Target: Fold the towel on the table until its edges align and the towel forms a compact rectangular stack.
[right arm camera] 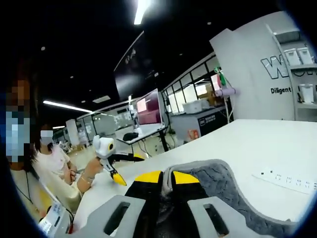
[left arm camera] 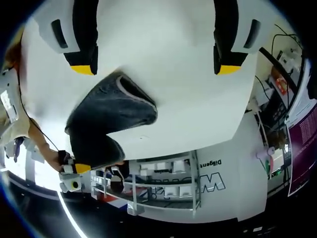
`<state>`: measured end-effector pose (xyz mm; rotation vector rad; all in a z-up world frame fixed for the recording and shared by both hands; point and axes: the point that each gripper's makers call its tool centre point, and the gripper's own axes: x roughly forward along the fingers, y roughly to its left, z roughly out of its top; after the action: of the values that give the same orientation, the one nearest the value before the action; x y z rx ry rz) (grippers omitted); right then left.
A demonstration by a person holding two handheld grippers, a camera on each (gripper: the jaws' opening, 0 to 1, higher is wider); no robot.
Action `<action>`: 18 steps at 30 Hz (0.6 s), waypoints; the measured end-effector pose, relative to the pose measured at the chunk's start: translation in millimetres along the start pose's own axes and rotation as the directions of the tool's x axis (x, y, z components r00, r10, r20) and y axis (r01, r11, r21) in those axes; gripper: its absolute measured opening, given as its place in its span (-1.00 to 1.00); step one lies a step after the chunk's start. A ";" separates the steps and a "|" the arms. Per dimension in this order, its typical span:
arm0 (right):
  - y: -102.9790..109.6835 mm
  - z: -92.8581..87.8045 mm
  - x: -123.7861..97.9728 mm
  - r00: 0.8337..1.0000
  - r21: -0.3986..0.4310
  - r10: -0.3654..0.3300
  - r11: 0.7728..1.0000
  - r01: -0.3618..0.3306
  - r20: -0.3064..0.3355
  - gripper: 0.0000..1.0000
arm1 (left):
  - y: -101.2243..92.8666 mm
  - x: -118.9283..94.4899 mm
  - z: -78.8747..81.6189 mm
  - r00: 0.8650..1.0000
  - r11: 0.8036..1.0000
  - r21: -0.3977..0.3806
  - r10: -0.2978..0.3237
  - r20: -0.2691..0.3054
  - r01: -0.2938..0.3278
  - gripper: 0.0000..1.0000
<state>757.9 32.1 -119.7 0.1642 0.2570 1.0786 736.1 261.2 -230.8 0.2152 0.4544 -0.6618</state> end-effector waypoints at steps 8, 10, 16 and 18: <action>7.7 13.7 23.5 0.999 -0.013 0.029 1.000 -0.029 0.018 -0.93 | -1.0 -0.5 -0.4 1.000 1.000 0.006 -0.007 -0.003 0.007 0.91; 10.1 16.4 27.9 0.999 -0.019 0.037 0.999 -0.037 0.021 -0.93 | -2.0 -0.2 -1.4 1.000 1.000 0.006 -0.009 -0.007 0.009 0.91; 20.7 18.6 40.8 0.998 -0.029 0.067 0.997 -0.066 0.022 -0.93 | -5.0 -0.9 -4.8 1.000 1.000 0.013 -0.017 -0.023 0.017 0.92; 22.7 20.9 44.8 0.997 -0.037 0.073 0.997 -0.072 0.021 -0.93 | -5.9 -1.1 -3.7 1.000 1.000 0.015 -0.016 -0.020 0.017 0.92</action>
<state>764.7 82.1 -99.5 0.1535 0.2124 1.1523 730.4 258.4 -233.8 0.2331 0.4706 -0.6800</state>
